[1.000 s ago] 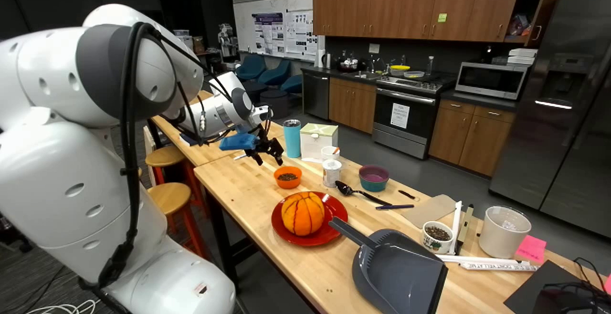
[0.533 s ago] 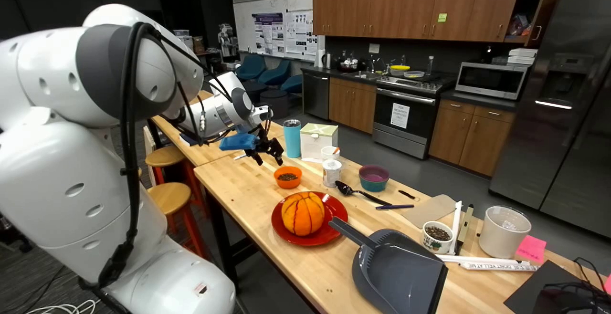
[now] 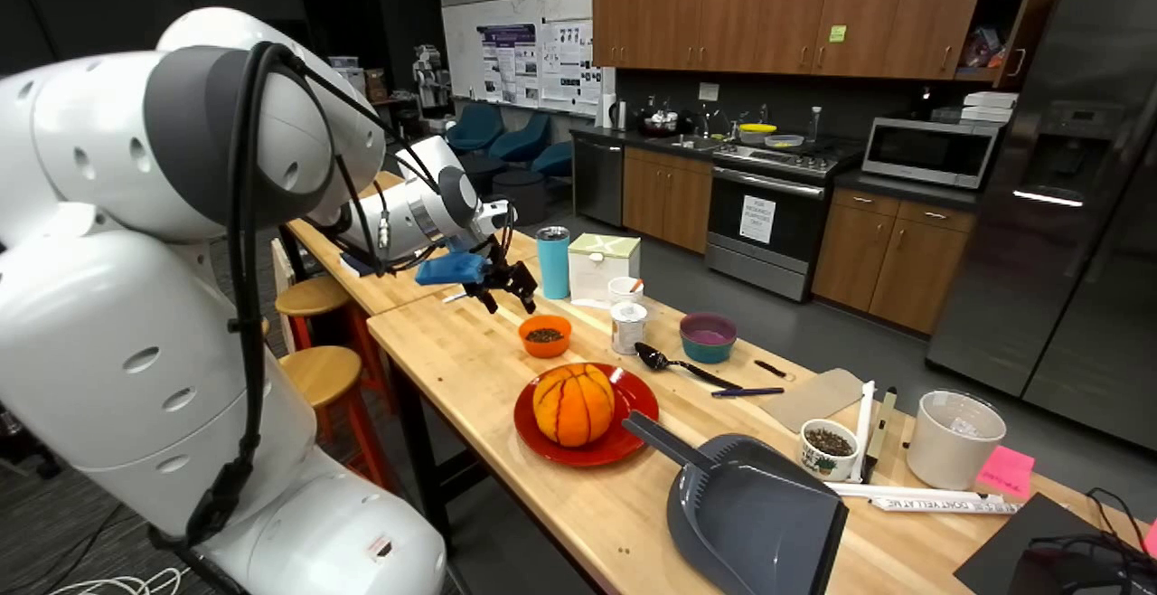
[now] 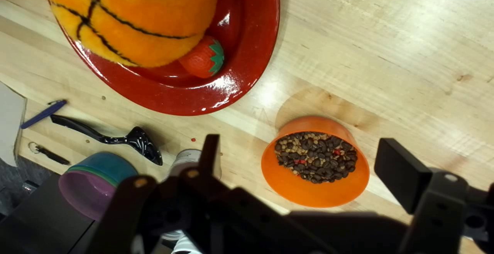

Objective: Push the orange bowl to the left

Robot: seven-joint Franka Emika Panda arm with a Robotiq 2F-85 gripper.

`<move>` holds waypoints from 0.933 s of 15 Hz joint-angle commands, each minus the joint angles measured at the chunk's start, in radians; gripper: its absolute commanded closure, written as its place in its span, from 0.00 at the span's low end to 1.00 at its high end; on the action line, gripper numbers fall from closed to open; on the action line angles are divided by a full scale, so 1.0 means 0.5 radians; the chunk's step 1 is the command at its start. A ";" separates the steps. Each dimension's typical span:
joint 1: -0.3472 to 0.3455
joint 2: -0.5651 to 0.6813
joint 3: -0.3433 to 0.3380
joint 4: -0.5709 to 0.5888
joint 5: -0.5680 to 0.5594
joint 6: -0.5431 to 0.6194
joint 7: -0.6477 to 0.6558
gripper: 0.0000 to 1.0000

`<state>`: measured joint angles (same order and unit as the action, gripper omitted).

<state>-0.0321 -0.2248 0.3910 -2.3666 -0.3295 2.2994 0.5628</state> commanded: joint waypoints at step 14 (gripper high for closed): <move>0.129 0.008 -0.120 0.002 -0.020 -0.010 0.012 0.00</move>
<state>-0.0054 -0.2237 0.3676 -2.3670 -0.3295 2.2986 0.5628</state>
